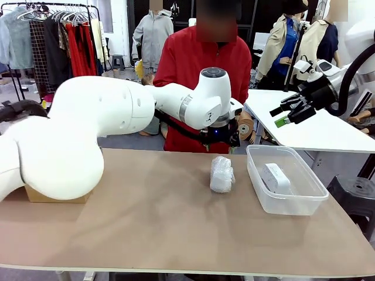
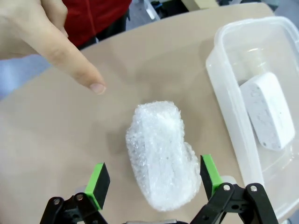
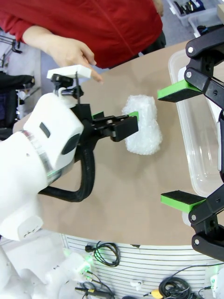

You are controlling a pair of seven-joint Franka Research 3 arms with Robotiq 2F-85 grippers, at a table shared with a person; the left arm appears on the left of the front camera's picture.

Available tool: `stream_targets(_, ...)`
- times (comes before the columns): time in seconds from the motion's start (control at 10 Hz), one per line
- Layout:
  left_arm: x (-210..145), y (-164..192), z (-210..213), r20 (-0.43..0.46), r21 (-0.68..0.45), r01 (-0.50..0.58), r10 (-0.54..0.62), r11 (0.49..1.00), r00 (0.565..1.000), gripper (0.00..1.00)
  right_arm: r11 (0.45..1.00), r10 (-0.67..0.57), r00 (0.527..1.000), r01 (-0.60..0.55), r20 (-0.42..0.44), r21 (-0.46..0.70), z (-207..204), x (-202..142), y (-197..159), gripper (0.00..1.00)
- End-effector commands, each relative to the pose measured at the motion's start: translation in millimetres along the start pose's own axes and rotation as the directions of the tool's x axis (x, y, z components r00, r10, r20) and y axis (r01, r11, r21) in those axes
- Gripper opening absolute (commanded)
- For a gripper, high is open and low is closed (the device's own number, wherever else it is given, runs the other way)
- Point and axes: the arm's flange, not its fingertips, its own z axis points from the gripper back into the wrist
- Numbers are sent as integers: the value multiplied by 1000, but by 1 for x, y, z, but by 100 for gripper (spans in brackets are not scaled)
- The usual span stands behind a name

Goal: Separate and place wrapped and unwrapped clocks.
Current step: Pick up the Digital clock indicated by the person.

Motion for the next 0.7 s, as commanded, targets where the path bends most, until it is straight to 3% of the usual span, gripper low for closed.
stream_targets(0.0, 20, -10, -16, -6, 31, -45, 45, 999, 999, 100, 1000, 4, 1000, -4, 2, -2, 0, 2, 1, 100)
stream_targets(0.4, 16, -18, -36, -22, 54, -33, 35, 998, 999, 100, 1000, 4, 1000, -4, 2, -2, 0, 2, 1, 100)
stream_targets(0.6, 13, -24, -40, -36, 55, -104, 106, 993, 994, 100, 1000, 4, 1000, -4, 2, -2, 0, 2, 1, 100)
